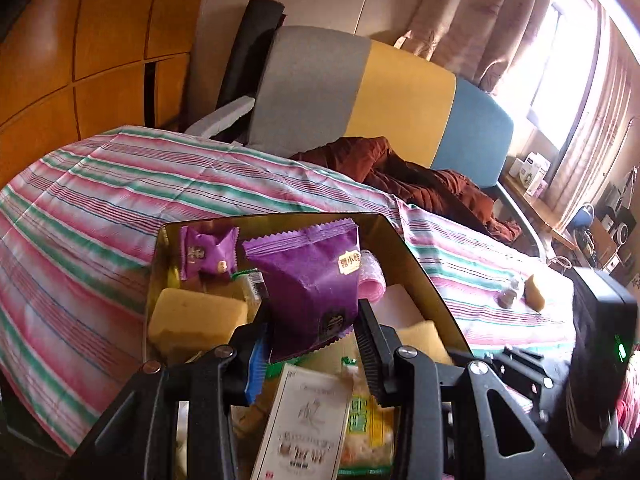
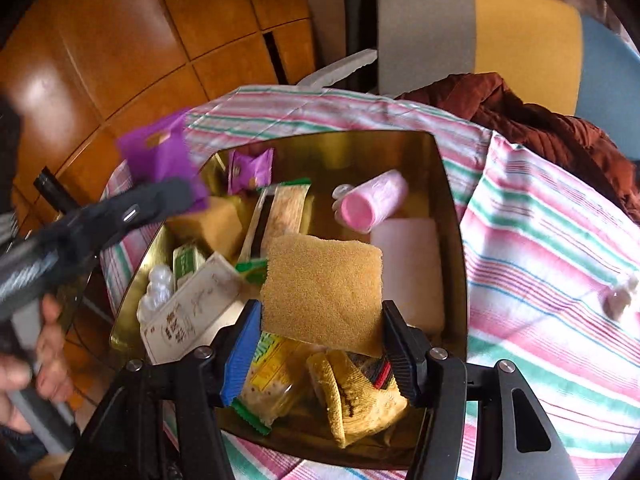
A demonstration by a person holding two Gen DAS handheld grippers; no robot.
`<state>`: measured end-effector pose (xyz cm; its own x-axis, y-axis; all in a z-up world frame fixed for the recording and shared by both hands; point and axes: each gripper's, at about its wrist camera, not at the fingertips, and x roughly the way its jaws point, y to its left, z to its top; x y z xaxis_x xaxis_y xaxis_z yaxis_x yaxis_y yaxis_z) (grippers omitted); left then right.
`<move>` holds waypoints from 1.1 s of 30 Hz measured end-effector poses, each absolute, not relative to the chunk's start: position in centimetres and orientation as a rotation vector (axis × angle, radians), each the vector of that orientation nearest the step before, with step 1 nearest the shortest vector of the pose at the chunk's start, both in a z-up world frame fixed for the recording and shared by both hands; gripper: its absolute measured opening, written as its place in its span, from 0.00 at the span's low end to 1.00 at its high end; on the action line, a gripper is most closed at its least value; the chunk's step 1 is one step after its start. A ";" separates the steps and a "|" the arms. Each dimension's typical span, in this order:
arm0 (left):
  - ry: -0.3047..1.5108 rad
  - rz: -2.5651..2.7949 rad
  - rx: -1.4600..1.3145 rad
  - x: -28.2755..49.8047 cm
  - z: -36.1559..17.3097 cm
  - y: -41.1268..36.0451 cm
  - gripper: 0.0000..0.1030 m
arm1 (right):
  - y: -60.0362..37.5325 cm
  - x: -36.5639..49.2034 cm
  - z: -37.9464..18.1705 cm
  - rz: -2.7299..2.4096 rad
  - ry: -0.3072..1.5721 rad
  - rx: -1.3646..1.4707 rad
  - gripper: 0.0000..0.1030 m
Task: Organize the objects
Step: 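Open both tools to drop the packet and sponge into the tray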
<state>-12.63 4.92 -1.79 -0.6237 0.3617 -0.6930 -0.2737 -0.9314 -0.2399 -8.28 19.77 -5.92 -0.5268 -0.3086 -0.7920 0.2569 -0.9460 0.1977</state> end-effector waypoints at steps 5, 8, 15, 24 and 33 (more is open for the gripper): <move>-0.211 2.514 -1.143 -14.7 -2.0 5.5 0.49 | 19.1 -7.5 -6.4 -2.454 -0.028 1.312 0.59; -0.238 2.528 -1.134 -14.9 -1.7 5.3 0.57 | 18.8 -6.8 -6.4 -2.418 -0.032 1.303 0.60; -0.241 2.590 -1.147 -12.9 -1.6 3.6 0.57 | 18.6 -5.9 -6.2 -2.393 -0.072 1.294 0.82; -0.114 2.695 -1.107 -8.5 -1.4 2.6 0.57 | 18.1 -4.2 -5.7 -2.408 -0.075 1.306 0.89; -0.026 2.740 -1.038 -5.5 -0.5 2.6 0.57 | 18.3 -2.0 -4.0 -2.526 -0.059 1.241 0.92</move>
<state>-5.51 2.64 -0.48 -0.7297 0.2023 -0.6532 -0.1898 -0.9776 -0.0909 -1.98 18.34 -3.99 -0.5688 -0.3055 -0.7636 0.2698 -0.9464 0.1777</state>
